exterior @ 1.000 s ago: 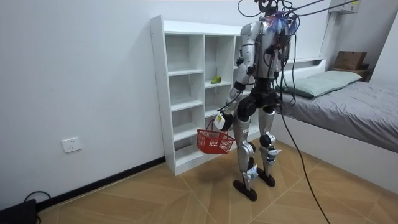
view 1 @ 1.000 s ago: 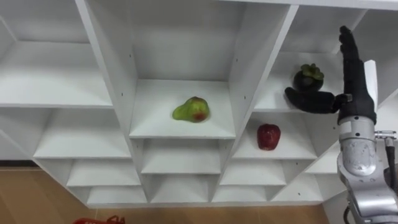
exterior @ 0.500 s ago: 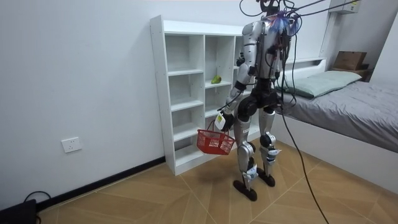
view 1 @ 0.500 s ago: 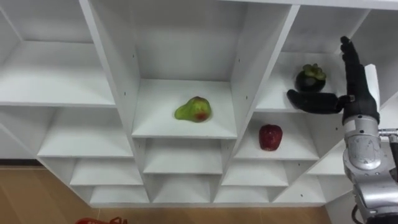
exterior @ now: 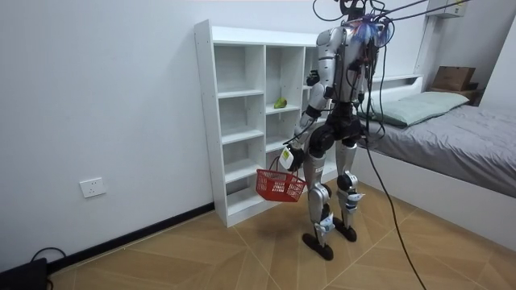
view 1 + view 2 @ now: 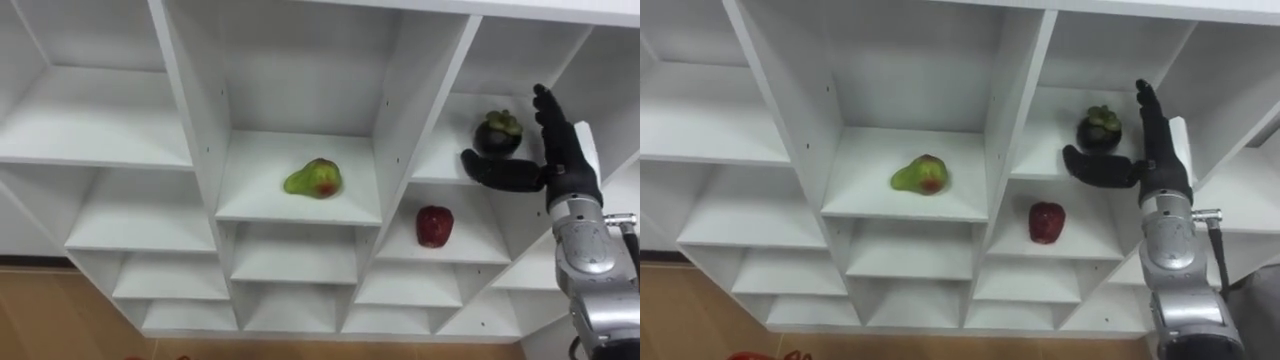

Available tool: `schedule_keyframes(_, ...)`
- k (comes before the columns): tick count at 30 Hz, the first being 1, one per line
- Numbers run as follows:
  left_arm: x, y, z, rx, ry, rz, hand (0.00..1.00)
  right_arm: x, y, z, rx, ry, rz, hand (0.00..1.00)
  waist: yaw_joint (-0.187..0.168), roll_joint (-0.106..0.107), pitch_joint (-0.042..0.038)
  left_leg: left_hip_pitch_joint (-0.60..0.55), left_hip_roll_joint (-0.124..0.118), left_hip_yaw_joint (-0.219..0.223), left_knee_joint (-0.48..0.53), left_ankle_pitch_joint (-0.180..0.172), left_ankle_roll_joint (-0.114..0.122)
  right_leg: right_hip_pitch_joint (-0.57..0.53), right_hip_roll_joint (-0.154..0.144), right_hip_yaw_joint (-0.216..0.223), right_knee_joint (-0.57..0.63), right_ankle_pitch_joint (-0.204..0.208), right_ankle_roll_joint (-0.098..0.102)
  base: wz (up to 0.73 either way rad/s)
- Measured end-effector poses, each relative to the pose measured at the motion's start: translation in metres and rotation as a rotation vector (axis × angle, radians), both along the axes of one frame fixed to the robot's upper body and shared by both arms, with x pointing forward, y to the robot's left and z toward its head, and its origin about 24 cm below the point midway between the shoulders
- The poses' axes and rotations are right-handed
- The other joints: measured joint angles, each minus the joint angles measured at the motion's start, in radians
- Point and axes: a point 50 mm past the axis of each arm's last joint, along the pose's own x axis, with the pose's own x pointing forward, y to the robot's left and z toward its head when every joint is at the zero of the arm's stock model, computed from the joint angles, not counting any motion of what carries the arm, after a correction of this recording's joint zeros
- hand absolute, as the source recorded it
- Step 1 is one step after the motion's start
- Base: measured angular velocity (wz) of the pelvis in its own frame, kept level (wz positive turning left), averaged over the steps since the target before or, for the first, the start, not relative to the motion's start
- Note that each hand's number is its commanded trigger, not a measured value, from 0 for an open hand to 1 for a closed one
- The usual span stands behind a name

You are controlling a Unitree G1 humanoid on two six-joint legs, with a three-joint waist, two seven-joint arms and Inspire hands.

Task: Collect fruits from the closet

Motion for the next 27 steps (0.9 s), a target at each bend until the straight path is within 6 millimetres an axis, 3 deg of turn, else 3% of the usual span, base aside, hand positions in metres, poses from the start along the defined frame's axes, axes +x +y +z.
schedule_keyframes(8,-0.006,0.009,0.002,0.025,0.027,0.002,1.0,0.006,-0.006,-0.006,0.011,0.071,0.039,0.0,0.004,-0.02,0.0032,0.006,0.001,-0.004,-0.004,0.0,0.0,0.008,0.0,-0.006,0.003,0.001,-0.001,0.0)
schedule_keyframes(21,0.005,0.011,0.006,0.035,-0.006,-0.005,1.0,0.005,-0.007,-0.008,-0.003,0.098,0.068,0.0,0.002,-0.023,0.0015,0.007,0.001,-0.004,-0.003,0.0,0.0,0.008,0.001,-0.005,0.002,0.001,-0.002,0.0)
schedule_keyframes(22,0.005,0.011,0.006,0.035,-0.005,-0.005,1.0,0.005,-0.007,-0.008,-0.005,0.1,0.071,0.08,0.002,-0.023,0.0013,0.007,0.001,-0.004,-0.002,0.0,0.0,0.008,0.001,-0.005,0.002,0.001,-0.002,0.0)
schedule_keyframes(23,0.005,0.011,0.006,0.035,-0.005,-0.005,1.0,0.005,-0.007,-0.008,-0.005,0.101,0.071,0.34,0.003,-0.024,0.0011,0.008,0.001,-0.004,-0.002,0.0,0.0,0.008,0.001,-0.005,0.002,0.001,-0.002,0.0)
schedule_keyframes(24,0.005,0.011,0.006,0.035,-0.005,-0.005,1.0,0.005,-0.008,-0.008,-0.005,0.101,0.07,0.82,0.003,-0.024,0.0011,0.008,0.001,-0.004,-0.002,0.0,0.0,0.009,0.001,-0.005,0.002,0.001,-0.002,0.0)
schedule_keyframes(25,0.005,0.011,0.006,0.035,-0.005,-0.005,1.0,0.005,-0.008,-0.008,-0.006,0.103,0.07,1.0,0.003,-0.024,0.001,0.008,0.001,-0.004,-0.002,0.0,0.0,0.009,0.001,-0.005,0.002,0.001,-0.002,0.0)
schedule_keyframes(27,0.004,0.011,0.005,0.035,-0.003,-0.005,1.0,0.005,-0.008,-0.008,-0.013,0.105,0.071,1.0,0.004,-0.023,0.0009,0.009,0.001,-0.004,-0.002,0.0,0.0,0.01,0.001,-0.005,0.002,0.001,-0.002,0.0)
